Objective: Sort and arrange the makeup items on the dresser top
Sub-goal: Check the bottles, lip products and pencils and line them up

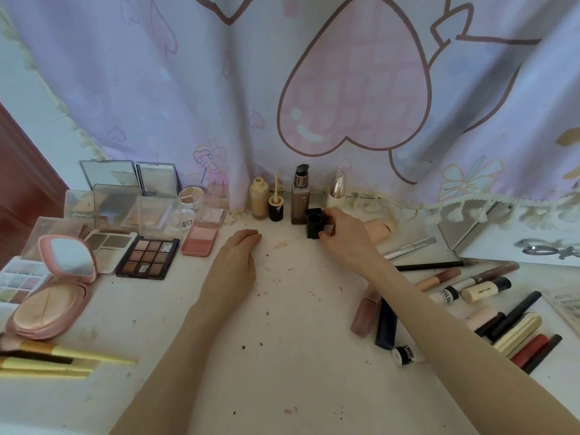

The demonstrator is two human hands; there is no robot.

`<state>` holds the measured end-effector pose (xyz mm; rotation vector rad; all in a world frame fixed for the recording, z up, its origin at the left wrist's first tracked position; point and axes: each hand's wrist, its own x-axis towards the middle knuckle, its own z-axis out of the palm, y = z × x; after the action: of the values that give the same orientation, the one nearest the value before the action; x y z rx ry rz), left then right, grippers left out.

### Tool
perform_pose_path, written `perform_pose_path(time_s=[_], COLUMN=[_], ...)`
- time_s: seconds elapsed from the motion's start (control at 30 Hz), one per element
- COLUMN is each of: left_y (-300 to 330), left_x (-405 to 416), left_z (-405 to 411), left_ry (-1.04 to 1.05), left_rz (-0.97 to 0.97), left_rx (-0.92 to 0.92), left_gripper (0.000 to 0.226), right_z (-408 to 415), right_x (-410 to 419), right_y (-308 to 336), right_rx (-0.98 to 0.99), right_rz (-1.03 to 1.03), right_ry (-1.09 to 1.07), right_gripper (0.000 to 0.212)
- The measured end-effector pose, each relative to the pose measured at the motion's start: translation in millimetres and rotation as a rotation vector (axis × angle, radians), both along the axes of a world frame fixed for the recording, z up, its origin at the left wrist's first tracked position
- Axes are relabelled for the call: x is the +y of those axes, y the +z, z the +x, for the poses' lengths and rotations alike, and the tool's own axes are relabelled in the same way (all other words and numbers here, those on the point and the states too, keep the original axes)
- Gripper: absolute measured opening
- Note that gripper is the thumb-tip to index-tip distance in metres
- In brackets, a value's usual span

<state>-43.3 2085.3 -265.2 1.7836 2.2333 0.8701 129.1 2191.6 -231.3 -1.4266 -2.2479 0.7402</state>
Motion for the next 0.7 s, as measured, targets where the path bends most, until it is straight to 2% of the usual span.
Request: perform_pose_path(time_s=[0.27,0.7], left_y=[-1.4,-0.3], left_x=[0.1,-2.6], left_z=[-2.3,-1.4], left_ry=[-0.002,0.001], left_rz=[0.001,0.025], left_rx=[-0.002,0.014], left_gripper=[0.044,0.040], right_z=[0.8,0.8], right_x=[-3.6,-2.8], right_y=[5.9,6.8], right_rx=[0.018,0.006], right_rz=[-0.026,0.008], right_ry=[0.018,-0.063], right_gripper=[0.050,0.046])
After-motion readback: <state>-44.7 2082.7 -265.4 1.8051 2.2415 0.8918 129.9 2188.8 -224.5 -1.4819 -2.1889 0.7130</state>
